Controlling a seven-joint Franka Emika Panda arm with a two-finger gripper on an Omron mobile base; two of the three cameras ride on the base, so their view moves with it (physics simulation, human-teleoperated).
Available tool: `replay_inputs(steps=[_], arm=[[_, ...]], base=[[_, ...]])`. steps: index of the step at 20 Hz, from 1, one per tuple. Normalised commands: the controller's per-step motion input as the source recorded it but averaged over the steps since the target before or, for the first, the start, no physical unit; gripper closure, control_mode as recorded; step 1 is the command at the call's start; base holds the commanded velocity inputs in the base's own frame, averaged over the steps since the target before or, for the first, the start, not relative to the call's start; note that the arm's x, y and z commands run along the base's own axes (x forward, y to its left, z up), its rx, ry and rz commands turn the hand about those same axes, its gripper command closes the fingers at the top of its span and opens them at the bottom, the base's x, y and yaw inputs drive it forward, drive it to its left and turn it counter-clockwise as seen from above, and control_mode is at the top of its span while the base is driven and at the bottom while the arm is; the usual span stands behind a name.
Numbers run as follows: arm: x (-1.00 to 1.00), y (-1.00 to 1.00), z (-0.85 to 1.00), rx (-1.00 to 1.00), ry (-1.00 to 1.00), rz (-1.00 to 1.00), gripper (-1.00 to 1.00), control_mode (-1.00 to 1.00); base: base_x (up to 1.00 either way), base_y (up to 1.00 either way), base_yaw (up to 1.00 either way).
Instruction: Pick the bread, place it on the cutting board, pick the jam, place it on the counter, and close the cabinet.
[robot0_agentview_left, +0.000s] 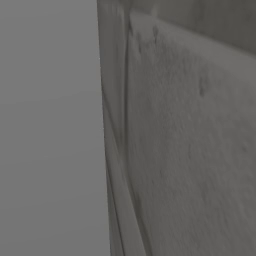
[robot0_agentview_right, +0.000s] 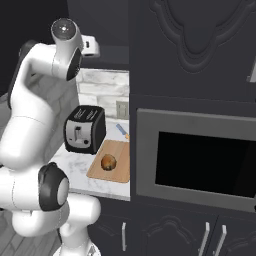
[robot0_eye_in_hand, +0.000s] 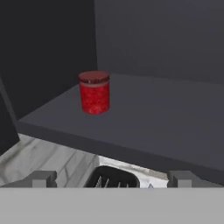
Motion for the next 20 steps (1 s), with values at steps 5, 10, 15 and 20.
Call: replay_inputs(steps=[5, 10, 15, 20], arm=[[0.26, 0.11, 0.0, 0.0, 0.14, 0.03, -1.0, -1.0], [0.29, 0.06, 0.0, 0.0, 0.08, 0.03, -1.0, -1.0], [0.21, 0.05, 0.0, 0.0, 0.0, 0.05, -1.0, -1.0], [0.11, 0.1, 0.0, 0.0, 0.0, 0.06, -1.0, -1.0]], base=[[0.0, 0.0, 0.0], [0.0, 0.0, 0.0], [0.0, 0.0, 0.0], [0.0, 0.0, 0.0]])
